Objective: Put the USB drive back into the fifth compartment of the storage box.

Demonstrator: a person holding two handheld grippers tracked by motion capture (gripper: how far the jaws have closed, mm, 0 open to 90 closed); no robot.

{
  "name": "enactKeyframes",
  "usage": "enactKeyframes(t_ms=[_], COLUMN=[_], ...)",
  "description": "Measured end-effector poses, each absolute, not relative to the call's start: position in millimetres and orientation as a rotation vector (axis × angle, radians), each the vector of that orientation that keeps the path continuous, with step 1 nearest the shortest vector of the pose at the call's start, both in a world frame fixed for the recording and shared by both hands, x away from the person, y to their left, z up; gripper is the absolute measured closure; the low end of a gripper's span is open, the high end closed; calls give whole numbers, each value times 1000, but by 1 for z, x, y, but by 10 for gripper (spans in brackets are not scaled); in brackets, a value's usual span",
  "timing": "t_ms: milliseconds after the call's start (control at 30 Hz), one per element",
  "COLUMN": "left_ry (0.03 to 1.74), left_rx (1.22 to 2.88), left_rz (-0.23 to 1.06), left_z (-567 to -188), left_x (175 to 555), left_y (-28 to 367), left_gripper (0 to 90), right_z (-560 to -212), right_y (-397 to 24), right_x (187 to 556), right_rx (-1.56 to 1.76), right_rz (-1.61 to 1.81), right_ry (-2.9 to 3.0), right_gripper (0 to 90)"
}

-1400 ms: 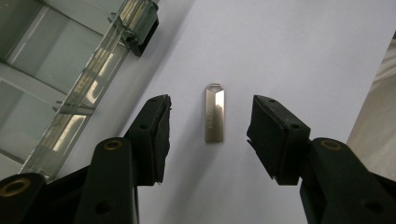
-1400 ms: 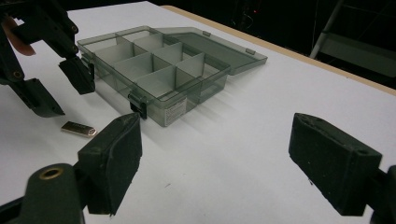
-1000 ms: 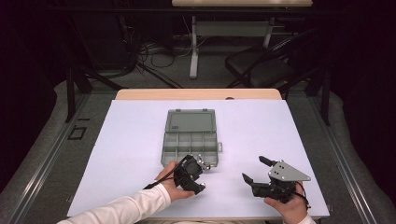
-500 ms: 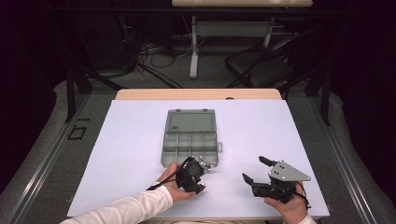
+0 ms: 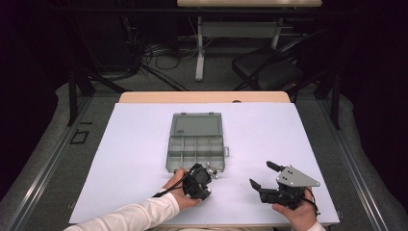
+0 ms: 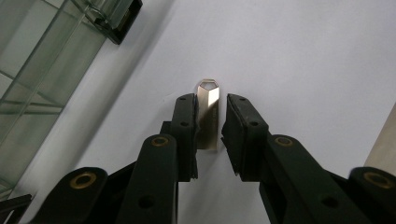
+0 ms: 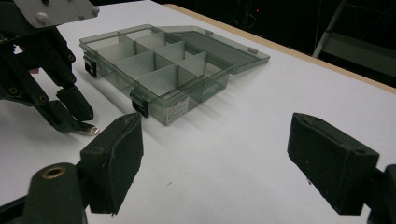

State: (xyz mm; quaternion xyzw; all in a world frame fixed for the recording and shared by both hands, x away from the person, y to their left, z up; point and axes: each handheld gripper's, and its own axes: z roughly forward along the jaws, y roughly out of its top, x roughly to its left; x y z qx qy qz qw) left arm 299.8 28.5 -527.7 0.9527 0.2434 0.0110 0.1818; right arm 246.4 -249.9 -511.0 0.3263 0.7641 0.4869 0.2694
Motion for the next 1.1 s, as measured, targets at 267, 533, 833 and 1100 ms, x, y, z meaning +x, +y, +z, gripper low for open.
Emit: enactKeyframes(t_ms=[267, 533, 833, 1100], left_ry=[675, 669, 668, 675], left_rx=[2693, 2694, 2694, 2692], left_rz=[64, 70, 73, 59], left_z=[-530, -531, -530, -530], left_x=[298, 297, 297, 298], left_y=[27, 27, 27, 28], left_gripper=[767, 773, 789, 790], right_z=[-511, -512, -512, -512], right_y=[-250, -249, -250, -250], right_x=[247, 247, 247, 247], right_rx=[873, 870, 871, 870], right_rz=[1308, 1310, 1309, 1309], right_ry=[2067, 2066, 2067, 2067], right_gripper=[180, 181, 181, 182])
